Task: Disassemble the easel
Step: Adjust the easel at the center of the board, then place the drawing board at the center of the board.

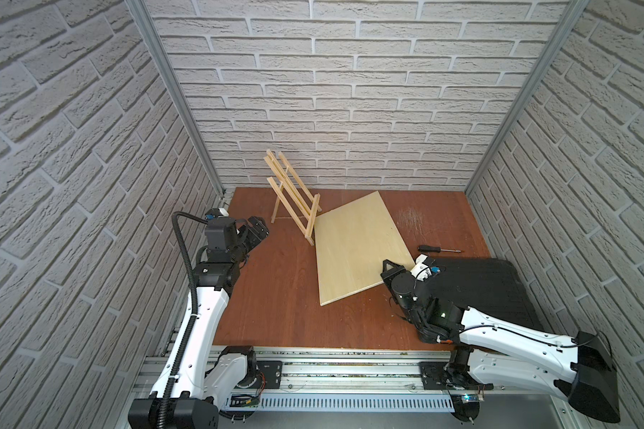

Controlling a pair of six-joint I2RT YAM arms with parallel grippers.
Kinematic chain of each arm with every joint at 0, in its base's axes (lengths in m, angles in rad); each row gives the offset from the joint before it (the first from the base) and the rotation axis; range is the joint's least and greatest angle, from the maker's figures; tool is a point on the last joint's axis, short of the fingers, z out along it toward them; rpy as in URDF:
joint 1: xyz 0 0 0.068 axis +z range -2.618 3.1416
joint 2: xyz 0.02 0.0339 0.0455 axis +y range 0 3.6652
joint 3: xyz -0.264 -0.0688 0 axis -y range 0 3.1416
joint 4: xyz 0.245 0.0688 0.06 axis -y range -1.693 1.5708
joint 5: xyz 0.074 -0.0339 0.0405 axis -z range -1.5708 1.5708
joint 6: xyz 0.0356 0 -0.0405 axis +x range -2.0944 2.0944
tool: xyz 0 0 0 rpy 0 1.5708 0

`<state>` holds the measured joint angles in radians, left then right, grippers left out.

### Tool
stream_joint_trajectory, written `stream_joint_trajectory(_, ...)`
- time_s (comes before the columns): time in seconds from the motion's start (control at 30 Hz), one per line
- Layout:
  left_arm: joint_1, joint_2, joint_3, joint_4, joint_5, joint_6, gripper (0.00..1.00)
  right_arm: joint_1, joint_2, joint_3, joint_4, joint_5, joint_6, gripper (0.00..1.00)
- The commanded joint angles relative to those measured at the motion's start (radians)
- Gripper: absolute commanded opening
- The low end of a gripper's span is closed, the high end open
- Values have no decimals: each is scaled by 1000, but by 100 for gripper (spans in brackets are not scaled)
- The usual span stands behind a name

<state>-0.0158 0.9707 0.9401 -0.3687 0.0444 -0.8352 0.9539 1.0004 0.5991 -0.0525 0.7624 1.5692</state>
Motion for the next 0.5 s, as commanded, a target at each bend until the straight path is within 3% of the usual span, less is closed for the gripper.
stream_joint_trajectory(0.0,7,-7,-14,20,9,-7,98,20,-3,-27,-308,67,19,3)
stream_joint_trajectory(0.23,12,-3,-16,25,22,-15,98,60,50,-9,-364,57,111,3)
stream_joint_trajectory(0.47,13,-1,-18,29,28,-19,98,112,119,3,-410,61,238,14)
